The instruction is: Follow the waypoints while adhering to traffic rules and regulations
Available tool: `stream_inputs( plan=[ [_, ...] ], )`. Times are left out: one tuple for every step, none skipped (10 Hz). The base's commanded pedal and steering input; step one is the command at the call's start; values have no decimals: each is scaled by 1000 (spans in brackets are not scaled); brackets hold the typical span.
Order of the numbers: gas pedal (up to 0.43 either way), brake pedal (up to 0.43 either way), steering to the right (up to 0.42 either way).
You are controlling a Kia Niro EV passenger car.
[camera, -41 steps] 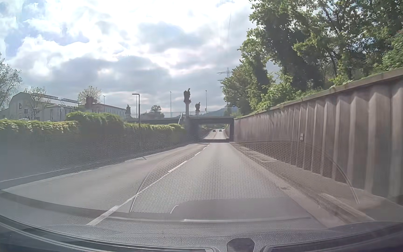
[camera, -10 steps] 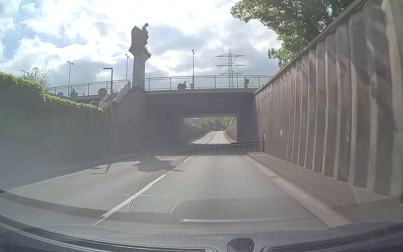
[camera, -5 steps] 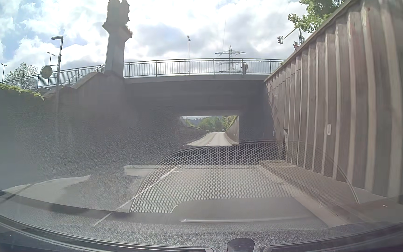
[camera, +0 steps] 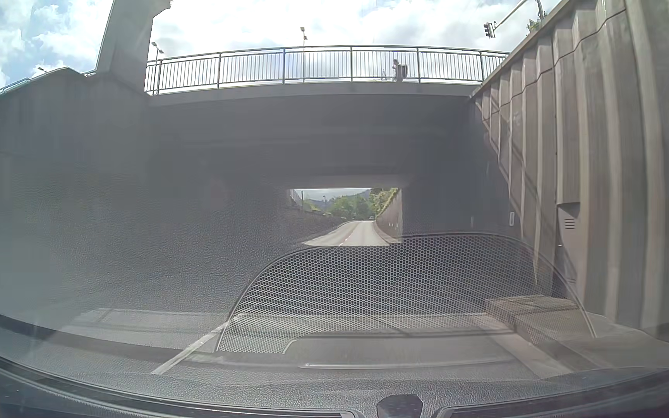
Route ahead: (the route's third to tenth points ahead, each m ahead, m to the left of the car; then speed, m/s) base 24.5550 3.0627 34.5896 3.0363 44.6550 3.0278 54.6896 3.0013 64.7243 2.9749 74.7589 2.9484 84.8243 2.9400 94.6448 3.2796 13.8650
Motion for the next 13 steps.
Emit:
stream_inputs(
  plan=[
    [67, 0, -1],
    [67, 0, -1],
    [67, 0, -1],
    [59, 0, -1],
    [59, 0, -1],
    [59, 0, -1],
    [59, 0, -1],
    [59, 0, -1],
    [59, 0, -1],
    [59, 0, -1],
    [59, 0, -1],
    [59, 0, -1],
    [59, 0, -1]
  ],
)
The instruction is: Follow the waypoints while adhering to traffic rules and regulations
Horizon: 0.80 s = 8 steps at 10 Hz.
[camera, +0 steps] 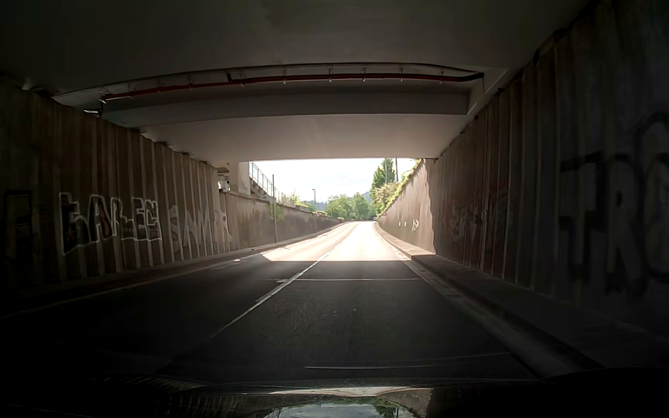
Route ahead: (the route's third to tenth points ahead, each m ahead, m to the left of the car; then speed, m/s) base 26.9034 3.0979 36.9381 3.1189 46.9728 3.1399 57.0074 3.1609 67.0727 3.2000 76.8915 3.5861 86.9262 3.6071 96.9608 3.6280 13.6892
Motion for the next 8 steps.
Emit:
stream_inputs(
  plan=[
    [59, 0, -1],
    [59, 0, -1],
    [59, 0, -1],
    [67, 0, -1],
    [67, 0, -1],
    [67, 0, -1],
    [67, 0, -1],
    [67, 0, -1]
  ],
)
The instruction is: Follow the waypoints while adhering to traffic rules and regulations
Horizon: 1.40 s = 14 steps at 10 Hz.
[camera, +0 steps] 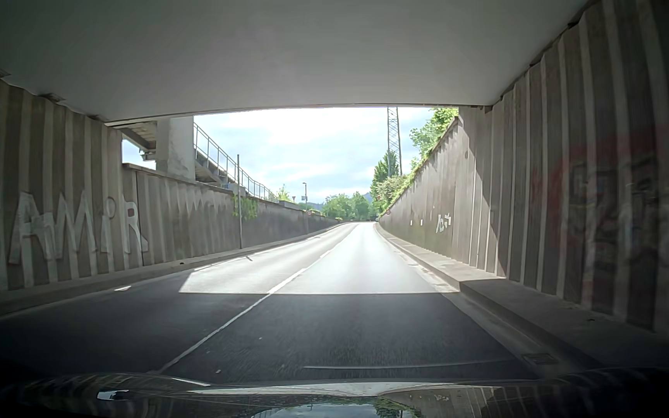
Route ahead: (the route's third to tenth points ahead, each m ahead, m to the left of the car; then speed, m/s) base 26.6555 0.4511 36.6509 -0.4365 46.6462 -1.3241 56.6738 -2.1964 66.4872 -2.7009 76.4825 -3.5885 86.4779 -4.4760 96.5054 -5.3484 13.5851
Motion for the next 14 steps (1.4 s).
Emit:
stream_inputs(
  plan=[
    [67, 0, -1],
    [67, 0, -1],
    [79, 0, -1],
    [79, 0, -1],
    [79, 0, -1],
    [79, 0, -1],
    [79, 0, -1],
    [79, 0, -1],
    [79, 0, -1],
    [79, 0, -1],
    [79, 0, -1],
    [79, 0, -1],
    [98, 0, -1],
    [110, 0, -1]
  ],
)
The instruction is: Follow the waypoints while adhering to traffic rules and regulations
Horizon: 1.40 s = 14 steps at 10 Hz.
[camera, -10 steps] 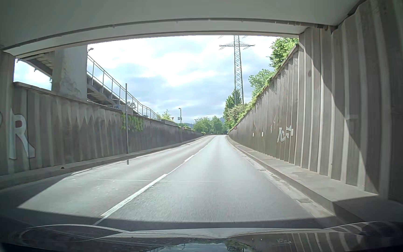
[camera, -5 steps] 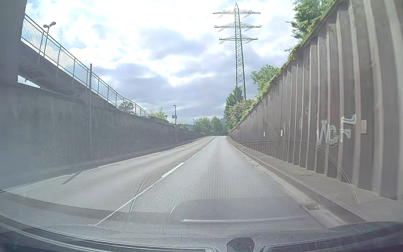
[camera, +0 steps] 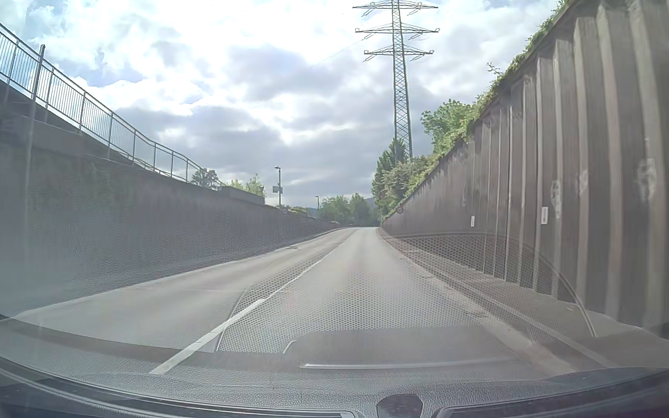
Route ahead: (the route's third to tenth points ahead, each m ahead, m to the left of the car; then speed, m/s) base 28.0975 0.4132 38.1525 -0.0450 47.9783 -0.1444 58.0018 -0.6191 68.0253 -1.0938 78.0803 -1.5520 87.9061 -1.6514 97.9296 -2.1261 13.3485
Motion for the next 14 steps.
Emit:
stream_inputs(
  plan=[
    [110, 0, -1],
    [110, 0, -1],
    [110, 0, -1],
    [110, 0, -1],
    [118, 0, -1],
    [118, 0, -1],
    [118, 0, -1],
    [118, 0, -1],
    [118, 0, -1],
    [118, 0, -1],
    [130, 0, -1],
    [130, 0, -1],
    [130, 0, -1],
    [130, 0, -1]
  ],
)
